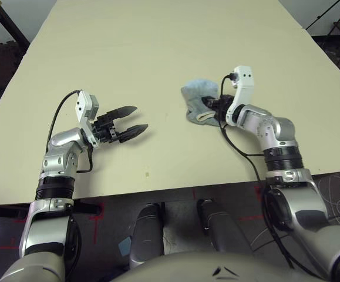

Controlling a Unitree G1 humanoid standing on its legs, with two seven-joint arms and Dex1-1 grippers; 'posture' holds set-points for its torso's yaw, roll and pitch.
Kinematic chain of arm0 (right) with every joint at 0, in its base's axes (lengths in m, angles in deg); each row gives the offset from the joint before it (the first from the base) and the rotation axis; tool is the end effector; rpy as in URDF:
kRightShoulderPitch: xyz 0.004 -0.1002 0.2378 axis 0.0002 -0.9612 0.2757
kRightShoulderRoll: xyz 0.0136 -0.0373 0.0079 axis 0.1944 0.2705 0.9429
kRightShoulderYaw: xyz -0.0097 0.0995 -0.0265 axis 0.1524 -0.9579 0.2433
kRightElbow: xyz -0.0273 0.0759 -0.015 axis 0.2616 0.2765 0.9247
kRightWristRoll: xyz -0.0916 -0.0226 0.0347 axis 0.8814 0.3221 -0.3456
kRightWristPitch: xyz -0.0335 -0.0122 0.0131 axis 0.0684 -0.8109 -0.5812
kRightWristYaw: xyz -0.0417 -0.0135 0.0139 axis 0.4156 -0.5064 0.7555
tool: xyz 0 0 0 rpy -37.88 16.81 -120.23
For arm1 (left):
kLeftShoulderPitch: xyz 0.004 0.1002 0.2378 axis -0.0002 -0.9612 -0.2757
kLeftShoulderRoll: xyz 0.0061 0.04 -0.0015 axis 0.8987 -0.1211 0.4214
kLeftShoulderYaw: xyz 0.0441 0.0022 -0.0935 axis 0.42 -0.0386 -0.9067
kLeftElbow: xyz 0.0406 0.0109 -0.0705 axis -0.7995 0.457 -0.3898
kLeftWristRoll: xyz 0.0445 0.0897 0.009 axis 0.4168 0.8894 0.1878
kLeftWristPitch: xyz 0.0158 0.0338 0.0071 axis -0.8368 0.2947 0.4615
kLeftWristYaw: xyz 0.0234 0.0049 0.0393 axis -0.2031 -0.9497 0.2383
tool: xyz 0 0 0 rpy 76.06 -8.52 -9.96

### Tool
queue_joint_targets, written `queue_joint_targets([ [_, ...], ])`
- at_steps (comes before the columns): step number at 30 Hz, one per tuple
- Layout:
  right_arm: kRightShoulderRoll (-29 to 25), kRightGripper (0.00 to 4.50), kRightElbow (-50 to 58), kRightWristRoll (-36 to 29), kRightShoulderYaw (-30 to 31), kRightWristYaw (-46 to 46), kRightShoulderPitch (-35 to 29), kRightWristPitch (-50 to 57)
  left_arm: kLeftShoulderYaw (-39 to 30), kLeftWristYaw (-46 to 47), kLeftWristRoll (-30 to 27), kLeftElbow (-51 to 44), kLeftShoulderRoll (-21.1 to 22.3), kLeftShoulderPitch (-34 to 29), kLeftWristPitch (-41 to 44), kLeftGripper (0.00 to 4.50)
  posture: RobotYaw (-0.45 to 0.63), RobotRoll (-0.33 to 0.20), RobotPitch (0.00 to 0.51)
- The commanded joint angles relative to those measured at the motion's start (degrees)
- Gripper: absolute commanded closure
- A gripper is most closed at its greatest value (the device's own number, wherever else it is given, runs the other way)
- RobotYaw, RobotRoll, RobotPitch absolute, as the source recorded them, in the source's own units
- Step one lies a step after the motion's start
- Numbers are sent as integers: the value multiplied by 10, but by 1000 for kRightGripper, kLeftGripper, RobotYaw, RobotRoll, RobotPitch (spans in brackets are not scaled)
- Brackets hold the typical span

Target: Wipe the water off the table with a rag.

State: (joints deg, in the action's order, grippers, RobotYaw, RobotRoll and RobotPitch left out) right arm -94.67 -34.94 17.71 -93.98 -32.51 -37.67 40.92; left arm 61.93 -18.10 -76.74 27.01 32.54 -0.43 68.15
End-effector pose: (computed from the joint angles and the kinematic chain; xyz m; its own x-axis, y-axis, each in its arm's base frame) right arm 0.3198 -0.1651 0.1380 0.8156 0.5238 -0.2456 -0.4193 0.8277 0.3729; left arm 0.2779 0.2833 0.1146 0.5230 -0.8522 -0.0149 0.8523 0.5229 0.0108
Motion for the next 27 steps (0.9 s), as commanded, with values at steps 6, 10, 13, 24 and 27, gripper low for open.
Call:
queue_joint_targets([
  [6,-25,4368,136,-93,-35,34,-4,123,9,-5,9,8,-4,2,-7,0,-185,0,182],
  [10,-63,4369,173,-138,-66,40,18,181,11,-6,10,12,-6,2,-8,0,-194,0,182],
  [13,-110,4369,167,-144,-78,52,40,189,12,-7,11,18,-8,4,-11,0,-201,0,181],
  [24,-266,4369,-13,-30,-29,138,52,55,11,-5,17,47,-19,26,-28,0,-217,0,173],
  [27,-281,4369,-69,8,-9,160,45,7,8,-6,17,57,-15,35,-33,0,-217,0,173],
])
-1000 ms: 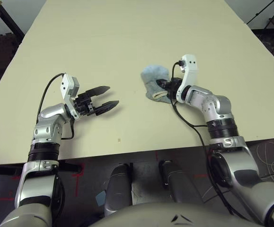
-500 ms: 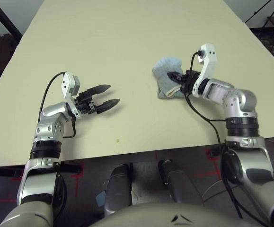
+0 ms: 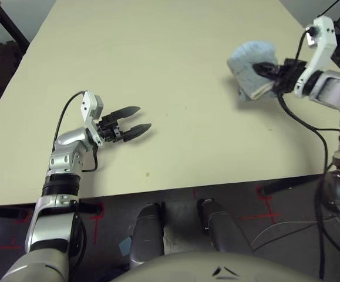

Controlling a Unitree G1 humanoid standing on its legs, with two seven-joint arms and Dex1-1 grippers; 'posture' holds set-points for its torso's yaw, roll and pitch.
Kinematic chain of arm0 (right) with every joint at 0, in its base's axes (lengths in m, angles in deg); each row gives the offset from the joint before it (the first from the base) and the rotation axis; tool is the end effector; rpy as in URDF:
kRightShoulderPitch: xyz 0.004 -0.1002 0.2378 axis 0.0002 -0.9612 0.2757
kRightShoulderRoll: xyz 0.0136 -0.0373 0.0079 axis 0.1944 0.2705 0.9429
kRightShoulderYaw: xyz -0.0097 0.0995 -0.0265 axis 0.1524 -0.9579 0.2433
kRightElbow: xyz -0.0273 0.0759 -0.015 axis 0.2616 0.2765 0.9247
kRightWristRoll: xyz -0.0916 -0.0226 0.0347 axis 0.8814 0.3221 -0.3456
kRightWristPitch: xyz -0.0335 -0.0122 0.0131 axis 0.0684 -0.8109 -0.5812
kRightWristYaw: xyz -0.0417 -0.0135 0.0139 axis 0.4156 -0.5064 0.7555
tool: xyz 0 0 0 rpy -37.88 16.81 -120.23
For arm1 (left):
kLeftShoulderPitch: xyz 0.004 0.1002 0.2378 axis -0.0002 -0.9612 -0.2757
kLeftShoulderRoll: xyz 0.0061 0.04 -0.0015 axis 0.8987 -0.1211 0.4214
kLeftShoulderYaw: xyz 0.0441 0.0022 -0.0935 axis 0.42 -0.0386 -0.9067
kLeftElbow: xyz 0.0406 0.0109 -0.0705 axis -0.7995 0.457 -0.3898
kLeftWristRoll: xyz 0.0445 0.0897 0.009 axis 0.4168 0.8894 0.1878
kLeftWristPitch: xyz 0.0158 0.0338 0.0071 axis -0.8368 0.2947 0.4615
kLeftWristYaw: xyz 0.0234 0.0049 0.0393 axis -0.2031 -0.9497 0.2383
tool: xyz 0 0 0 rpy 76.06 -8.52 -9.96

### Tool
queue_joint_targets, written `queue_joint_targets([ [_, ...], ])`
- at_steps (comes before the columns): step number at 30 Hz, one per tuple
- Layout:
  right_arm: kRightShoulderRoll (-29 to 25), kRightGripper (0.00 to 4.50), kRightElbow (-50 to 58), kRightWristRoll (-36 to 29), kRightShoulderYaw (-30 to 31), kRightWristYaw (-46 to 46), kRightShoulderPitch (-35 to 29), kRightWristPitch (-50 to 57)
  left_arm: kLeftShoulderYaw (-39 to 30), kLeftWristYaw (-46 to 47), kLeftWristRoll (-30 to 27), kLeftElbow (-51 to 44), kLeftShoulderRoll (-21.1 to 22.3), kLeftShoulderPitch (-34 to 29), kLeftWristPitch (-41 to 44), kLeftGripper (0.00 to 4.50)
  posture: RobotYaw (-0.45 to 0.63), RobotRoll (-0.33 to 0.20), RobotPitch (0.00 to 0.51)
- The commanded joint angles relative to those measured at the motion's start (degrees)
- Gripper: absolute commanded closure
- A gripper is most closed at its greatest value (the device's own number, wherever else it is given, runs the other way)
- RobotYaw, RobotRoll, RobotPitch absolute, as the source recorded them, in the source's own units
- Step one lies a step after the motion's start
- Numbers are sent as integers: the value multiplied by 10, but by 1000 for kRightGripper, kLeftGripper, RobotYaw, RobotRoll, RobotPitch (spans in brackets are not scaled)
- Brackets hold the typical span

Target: Wipe the water off the table with a rag.

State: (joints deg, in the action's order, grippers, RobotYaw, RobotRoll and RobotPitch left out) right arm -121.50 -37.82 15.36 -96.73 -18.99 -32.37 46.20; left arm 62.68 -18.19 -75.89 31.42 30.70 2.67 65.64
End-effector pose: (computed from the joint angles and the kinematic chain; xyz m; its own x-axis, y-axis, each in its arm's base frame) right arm 0.3065 -0.2822 0.2122 0.8768 0.4120 -0.2480 -0.3738 0.9084 0.1875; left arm 0.2878 0.2758 0.1122 0.5174 -0.8557 0.0067 0.8556 0.5175 0.0139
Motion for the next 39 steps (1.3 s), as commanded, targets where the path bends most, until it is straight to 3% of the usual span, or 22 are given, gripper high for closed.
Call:
queue_joint_targets([
  [1,-16,4369,-58,41,22,30,-9,-59,-1,-6,8,14,6,5,-8,0,-212,0,173],
  [11,0,4369,-174,95,38,58,7,-136,-3,-14,6,11,19,4,-5,0,-194,0,177],
  [17,10,4369,-220,160,67,35,17,-230,-3,-14,5,2,22,0,-2,0,-191,0,176],
  [25,16,1468,-258,196,52,-24,33,-316,-5,-11,4,-4,24,-4,0,0,-180,0,172],
  [29,-3,14,-239,188,29,-44,36,-310,-9,-6,3,-5,23,-3,-3,0,-178,0,170],
  [34,-21,14,-200,179,2,-53,22,-309,-22,13,-3,-5,18,1,-3,0,-185,0,170],
  [39,2,14,-139,124,-58,-45,-10,-354,-56,77,-7,-3,2,10,-27,0,-185,0,174],
])
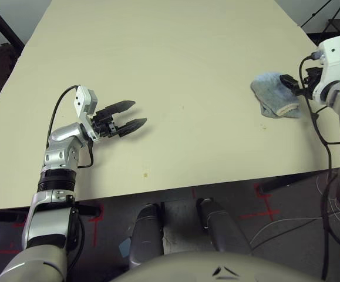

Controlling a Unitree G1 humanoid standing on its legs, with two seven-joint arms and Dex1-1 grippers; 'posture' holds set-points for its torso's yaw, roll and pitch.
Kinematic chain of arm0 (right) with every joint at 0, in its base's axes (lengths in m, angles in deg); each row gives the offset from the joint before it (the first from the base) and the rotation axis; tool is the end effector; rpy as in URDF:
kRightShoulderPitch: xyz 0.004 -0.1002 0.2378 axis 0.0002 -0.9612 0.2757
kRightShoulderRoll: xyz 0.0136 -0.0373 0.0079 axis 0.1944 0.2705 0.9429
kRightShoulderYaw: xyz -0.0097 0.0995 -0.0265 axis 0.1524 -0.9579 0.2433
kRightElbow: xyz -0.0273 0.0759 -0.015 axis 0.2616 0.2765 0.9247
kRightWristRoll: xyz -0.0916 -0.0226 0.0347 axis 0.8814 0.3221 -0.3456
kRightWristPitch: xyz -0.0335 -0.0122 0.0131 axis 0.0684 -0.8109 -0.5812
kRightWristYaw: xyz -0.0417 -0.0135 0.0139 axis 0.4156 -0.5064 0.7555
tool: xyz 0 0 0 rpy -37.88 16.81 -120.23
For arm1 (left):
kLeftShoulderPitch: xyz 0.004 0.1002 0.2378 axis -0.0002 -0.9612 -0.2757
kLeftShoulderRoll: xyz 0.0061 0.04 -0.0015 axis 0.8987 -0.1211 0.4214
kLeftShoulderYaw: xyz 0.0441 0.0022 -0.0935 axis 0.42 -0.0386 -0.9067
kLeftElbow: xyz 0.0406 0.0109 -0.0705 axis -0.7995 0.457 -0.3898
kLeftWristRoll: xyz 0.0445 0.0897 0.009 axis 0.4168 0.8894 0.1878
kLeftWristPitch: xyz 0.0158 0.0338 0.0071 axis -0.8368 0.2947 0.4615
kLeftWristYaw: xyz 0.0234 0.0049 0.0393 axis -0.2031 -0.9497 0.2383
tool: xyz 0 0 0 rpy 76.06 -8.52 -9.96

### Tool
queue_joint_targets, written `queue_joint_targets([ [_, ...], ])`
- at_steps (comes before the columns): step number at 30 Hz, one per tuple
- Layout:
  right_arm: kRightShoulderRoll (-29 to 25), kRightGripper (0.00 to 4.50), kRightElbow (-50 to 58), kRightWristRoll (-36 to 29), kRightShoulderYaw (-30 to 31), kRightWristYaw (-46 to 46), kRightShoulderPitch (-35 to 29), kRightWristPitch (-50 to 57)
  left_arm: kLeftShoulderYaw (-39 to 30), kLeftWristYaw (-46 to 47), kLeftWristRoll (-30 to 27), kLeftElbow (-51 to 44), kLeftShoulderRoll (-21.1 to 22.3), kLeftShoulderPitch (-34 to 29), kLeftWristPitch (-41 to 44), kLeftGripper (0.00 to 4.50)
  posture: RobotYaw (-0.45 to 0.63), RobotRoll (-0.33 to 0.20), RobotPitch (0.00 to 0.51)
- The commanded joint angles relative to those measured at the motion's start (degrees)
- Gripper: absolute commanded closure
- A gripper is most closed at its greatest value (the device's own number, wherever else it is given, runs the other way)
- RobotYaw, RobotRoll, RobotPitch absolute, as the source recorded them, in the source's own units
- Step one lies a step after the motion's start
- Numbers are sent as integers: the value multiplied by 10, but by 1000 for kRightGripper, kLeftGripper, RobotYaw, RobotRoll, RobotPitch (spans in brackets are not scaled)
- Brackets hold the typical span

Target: Wipe the water off the table with a rag.

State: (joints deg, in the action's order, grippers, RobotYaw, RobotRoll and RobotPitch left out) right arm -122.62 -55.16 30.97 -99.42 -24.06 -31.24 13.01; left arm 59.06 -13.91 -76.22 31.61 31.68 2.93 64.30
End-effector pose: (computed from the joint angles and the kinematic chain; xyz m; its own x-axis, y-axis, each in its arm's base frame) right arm 0.3104 -0.3196 0.2017 0.9949 0.0863 -0.0524 -0.0934 0.9839 -0.1526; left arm 0.2848 0.2891 0.1210 0.6219 -0.7812 0.0548 0.7796 0.6242 0.0502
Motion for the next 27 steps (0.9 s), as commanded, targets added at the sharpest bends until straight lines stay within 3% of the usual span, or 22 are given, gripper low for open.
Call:
queue_joint_targets([
  [1,22,14,54,-45,-37,16,-35,-31,-29,57,-3,-4,-12,10,-23,0,-180,0,178],
  [7,78,14,144,-96,-55,50,-108,-55,-76,234,42,20,-29,9,-104,0,-163,0,196],
  [14,123,14,154,-111,-63,39,-146,-92,-129,408,71,11,-38,-24,-160,0,-119,0,206],
  [27,97,14,47,-86,-87,-37,-117,-161,-147,484,89,25,-4,-43,-183,0,-59,0,211],
])
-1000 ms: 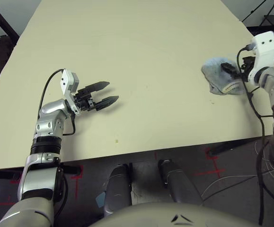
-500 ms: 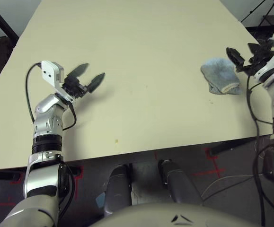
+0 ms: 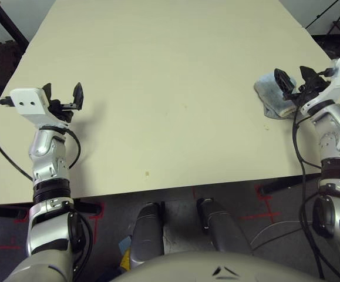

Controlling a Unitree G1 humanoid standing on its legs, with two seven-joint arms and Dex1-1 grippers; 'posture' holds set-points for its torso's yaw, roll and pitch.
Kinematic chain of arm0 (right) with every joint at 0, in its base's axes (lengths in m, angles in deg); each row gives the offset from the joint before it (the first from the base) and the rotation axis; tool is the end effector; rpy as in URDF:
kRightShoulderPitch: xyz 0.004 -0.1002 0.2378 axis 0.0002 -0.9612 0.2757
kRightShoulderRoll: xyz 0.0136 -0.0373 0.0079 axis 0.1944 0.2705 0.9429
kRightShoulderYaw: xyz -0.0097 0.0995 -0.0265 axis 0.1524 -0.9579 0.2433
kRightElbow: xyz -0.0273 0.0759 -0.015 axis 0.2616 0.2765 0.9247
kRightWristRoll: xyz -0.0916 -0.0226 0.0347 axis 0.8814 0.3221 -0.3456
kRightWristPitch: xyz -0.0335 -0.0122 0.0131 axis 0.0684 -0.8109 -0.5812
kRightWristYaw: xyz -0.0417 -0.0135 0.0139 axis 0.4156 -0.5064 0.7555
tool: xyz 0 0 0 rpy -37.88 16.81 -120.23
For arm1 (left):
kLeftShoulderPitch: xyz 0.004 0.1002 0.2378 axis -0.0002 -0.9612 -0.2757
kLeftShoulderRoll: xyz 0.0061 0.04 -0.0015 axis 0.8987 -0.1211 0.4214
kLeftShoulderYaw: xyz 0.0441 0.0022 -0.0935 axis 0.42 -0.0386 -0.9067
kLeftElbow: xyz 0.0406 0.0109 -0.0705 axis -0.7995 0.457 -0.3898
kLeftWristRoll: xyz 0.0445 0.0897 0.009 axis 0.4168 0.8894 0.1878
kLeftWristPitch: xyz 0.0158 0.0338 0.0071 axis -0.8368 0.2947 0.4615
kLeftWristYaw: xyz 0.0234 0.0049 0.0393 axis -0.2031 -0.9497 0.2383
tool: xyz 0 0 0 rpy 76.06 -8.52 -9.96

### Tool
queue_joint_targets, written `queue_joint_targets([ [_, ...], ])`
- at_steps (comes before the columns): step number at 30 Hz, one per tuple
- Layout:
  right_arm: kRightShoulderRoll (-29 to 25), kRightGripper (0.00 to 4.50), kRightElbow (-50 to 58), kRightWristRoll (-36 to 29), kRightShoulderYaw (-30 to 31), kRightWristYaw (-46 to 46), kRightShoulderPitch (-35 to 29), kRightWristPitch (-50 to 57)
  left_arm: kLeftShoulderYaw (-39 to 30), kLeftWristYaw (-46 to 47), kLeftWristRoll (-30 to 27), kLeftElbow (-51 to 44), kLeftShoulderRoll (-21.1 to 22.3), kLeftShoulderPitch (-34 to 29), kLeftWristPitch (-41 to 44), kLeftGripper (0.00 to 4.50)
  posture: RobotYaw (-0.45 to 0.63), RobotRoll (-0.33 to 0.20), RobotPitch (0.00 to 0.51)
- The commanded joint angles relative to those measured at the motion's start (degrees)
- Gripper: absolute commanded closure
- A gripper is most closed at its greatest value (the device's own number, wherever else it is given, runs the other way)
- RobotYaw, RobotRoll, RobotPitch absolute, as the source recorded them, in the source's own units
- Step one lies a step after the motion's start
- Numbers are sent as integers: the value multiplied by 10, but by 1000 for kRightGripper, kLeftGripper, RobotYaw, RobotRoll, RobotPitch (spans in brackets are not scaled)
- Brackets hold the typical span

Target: Wipe the water off the table with a rag.

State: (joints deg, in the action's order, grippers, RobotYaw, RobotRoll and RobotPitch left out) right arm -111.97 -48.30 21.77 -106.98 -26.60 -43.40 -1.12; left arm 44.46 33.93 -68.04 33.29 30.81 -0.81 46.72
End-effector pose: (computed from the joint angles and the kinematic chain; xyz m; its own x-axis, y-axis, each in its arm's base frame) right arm 0.2934 -0.3022 0.1446 0.9787 0.0845 0.1870 -0.0950 0.9943 0.0478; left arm 0.2544 0.3283 0.1238 0.9307 0.1449 0.3360 -0.1837 0.9792 0.0864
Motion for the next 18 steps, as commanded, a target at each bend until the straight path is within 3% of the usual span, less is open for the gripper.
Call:
queue_joint_targets([
  [1,-14,14,-31,10,-14,-19,7,-30,0,5,8,11,6,-4,-8,0,-58,0,212],
  [18,-54,14,-80,12,-34,-51,20,-106,29,-16,19,76,4,40,-33,0,-103,0,199],
])
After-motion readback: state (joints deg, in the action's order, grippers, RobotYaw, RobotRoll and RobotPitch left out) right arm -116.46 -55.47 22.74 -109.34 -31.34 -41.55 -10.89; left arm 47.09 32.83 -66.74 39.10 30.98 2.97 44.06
